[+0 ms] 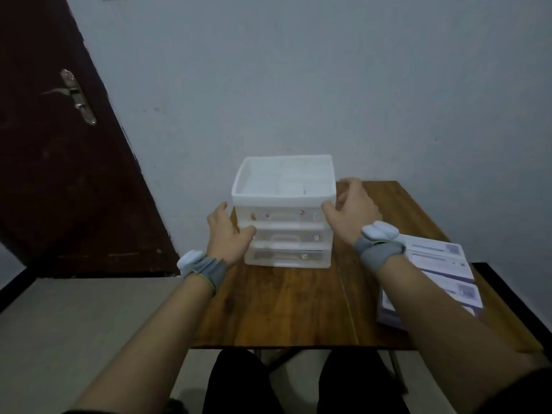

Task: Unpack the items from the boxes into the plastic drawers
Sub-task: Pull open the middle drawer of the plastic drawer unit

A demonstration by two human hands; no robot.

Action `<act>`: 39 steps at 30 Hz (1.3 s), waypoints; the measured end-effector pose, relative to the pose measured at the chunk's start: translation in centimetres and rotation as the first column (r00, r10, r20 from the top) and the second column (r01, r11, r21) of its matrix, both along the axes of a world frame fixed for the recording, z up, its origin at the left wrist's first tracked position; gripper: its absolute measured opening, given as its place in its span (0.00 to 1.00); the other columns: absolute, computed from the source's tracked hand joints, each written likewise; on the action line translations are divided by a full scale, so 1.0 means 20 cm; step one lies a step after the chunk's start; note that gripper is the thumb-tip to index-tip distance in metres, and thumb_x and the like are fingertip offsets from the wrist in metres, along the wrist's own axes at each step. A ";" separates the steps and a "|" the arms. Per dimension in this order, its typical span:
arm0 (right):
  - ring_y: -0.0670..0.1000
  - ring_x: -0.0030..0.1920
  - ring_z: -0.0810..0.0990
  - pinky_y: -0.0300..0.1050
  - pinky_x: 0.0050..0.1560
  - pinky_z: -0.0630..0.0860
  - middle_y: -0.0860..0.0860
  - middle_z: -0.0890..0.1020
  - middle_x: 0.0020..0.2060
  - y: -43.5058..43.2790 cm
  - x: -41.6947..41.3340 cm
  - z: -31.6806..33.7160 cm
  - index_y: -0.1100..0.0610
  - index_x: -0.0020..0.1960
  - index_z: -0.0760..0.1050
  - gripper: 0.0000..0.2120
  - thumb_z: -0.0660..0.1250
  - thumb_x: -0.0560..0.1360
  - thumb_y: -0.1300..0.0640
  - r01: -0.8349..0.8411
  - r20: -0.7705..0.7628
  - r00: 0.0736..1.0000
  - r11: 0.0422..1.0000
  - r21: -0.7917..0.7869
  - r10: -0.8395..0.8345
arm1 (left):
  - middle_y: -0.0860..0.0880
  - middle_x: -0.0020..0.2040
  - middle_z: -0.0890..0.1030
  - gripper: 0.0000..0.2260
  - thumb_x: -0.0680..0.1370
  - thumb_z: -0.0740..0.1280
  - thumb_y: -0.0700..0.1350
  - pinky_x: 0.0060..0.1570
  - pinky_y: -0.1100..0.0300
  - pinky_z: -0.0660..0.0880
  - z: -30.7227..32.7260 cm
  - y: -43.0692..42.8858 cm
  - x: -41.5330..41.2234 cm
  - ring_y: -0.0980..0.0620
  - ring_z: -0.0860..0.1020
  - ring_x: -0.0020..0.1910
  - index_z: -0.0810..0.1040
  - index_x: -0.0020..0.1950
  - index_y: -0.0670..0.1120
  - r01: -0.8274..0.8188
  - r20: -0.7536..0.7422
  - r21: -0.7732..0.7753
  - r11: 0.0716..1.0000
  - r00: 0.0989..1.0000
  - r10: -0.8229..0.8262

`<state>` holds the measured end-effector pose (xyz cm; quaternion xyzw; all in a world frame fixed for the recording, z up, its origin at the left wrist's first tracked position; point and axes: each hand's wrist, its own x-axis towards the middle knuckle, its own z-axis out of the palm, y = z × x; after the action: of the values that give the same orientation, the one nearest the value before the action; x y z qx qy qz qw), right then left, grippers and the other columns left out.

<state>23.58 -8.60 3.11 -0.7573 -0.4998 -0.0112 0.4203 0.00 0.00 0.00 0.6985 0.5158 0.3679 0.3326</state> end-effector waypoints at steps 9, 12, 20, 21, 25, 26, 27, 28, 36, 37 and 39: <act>0.60 0.64 0.73 0.57 0.63 0.73 0.59 0.66 0.70 0.05 0.01 -0.25 0.57 0.78 0.51 0.39 0.67 0.73 0.57 -0.171 -0.239 0.963 0.970 -0.172 0.128 | 0.54 0.62 0.76 0.27 0.72 0.67 0.37 0.58 0.55 0.74 -0.10 0.09 0.07 0.49 0.74 0.64 0.66 0.70 0.49 0.095 0.277 -0.187 0.978 0.960 -0.040; 0.59 0.56 0.77 0.58 0.57 0.77 0.56 0.70 0.64 0.04 -0.01 -0.27 0.54 0.72 0.61 0.29 0.65 0.73 0.59 -0.199 -0.205 0.964 0.970 -0.141 0.168 | 0.50 0.61 0.76 0.28 0.71 0.67 0.33 0.60 0.53 0.74 -0.11 0.08 0.08 0.55 0.76 0.58 0.68 0.68 0.50 0.145 0.299 -0.156 0.977 0.950 -0.093; 0.56 0.57 0.77 0.57 0.58 0.77 0.55 0.72 0.65 0.01 -0.01 -0.31 0.53 0.73 0.61 0.27 0.63 0.76 0.60 -0.190 -0.244 0.955 0.979 -0.077 0.166 | 0.42 0.63 0.72 0.25 0.71 0.66 0.33 0.62 0.45 0.74 -0.16 0.03 0.07 0.43 0.74 0.60 0.63 0.66 0.44 -0.008 0.353 -0.244 0.970 0.931 0.097; 0.56 0.58 0.77 0.56 0.59 0.76 0.55 0.72 0.65 0.00 -0.01 -0.31 0.54 0.72 0.62 0.26 0.63 0.76 0.61 -0.183 -0.258 0.952 0.982 -0.056 0.163 | 0.41 0.61 0.72 0.23 0.71 0.66 0.34 0.60 0.44 0.75 -0.16 0.03 0.06 0.42 0.74 0.59 0.64 0.63 0.44 -0.015 0.352 -0.251 0.968 0.930 0.105; 0.57 0.59 0.77 0.56 0.60 0.76 0.58 0.75 0.62 -0.04 0.00 -0.32 0.59 0.69 0.63 0.23 0.62 0.76 0.65 -0.153 -0.357 0.922 0.988 0.028 0.153 | 0.41 0.55 0.73 0.14 0.71 0.67 0.36 0.51 0.50 0.76 -0.18 -0.01 0.02 0.42 0.75 0.54 0.68 0.52 0.46 -0.037 0.330 -0.248 0.968 0.936 0.120; 0.57 0.58 0.77 0.57 0.58 0.78 0.58 0.75 0.61 -0.05 -0.01 -0.33 0.59 0.68 0.63 0.22 0.62 0.76 0.66 -0.150 -0.371 0.916 0.988 0.030 0.151 | 0.41 0.53 0.73 0.12 0.71 0.66 0.36 0.49 0.52 0.75 -0.19 -0.01 0.01 0.42 0.75 0.53 0.68 0.50 0.46 -0.036 0.321 -0.240 0.970 0.940 0.114; 0.57 0.56 0.78 0.57 0.56 0.79 0.58 0.76 0.59 -0.06 -0.01 -0.34 0.60 0.66 0.62 0.20 0.62 0.76 0.66 -0.148 -0.375 0.915 0.988 0.031 0.149 | 0.41 0.53 0.73 0.11 0.71 0.66 0.36 0.47 0.53 0.75 -0.19 -0.03 0.01 0.42 0.75 0.52 0.69 0.50 0.45 -0.030 0.307 -0.231 0.973 0.946 0.102; 0.58 0.55 0.79 0.57 0.54 0.80 0.59 0.77 0.57 -0.07 -0.01 -0.35 0.59 0.64 0.61 0.19 0.62 0.75 0.67 -0.149 -0.373 0.916 0.988 0.031 0.149 | 0.42 0.54 0.74 0.12 0.71 0.66 0.36 0.47 0.54 0.75 -0.19 -0.04 0.02 0.43 0.75 0.53 0.70 0.52 0.44 -0.022 0.298 -0.228 0.973 0.950 0.092; 0.57 0.51 0.78 0.51 0.47 0.79 0.57 0.74 0.52 -0.12 0.01 -0.37 0.56 0.56 0.61 0.16 0.61 0.73 0.67 -0.165 -0.297 0.942 0.986 0.003 0.158 | 0.43 0.54 0.76 0.18 0.69 0.69 0.40 0.56 0.45 0.77 -0.21 -0.11 0.00 0.44 0.77 0.54 0.70 0.57 0.45 -0.006 0.358 -0.290 0.957 0.927 0.114; 0.56 0.51 0.78 0.48 0.46 0.79 0.56 0.74 0.53 -0.13 0.01 -0.38 0.55 0.57 0.61 0.16 0.62 0.73 0.66 -0.167 -0.294 0.942 0.986 0.004 0.161 | 0.44 0.54 0.75 0.19 0.67 0.69 0.41 0.54 0.46 0.78 -0.22 -0.12 0.01 0.45 0.77 0.53 0.68 0.56 0.47 -0.024 0.384 -0.323 0.946 0.910 0.154; 0.55 0.55 0.78 0.47 0.51 0.78 0.55 0.75 0.57 -0.14 0.01 -0.40 0.54 0.62 0.61 0.20 0.63 0.73 0.65 -0.167 -0.305 0.938 0.986 0.011 0.162 | 0.44 0.51 0.75 0.18 0.66 0.67 0.39 0.49 0.48 0.79 -0.25 -0.14 0.04 0.44 0.77 0.51 0.68 0.54 0.46 -0.020 0.456 -0.427 0.904 0.859 0.234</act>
<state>23.84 -11.45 -4.88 -0.7086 -0.4903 0.1447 0.4863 0.85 -2.81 -4.96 0.4590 0.5237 0.4408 0.5663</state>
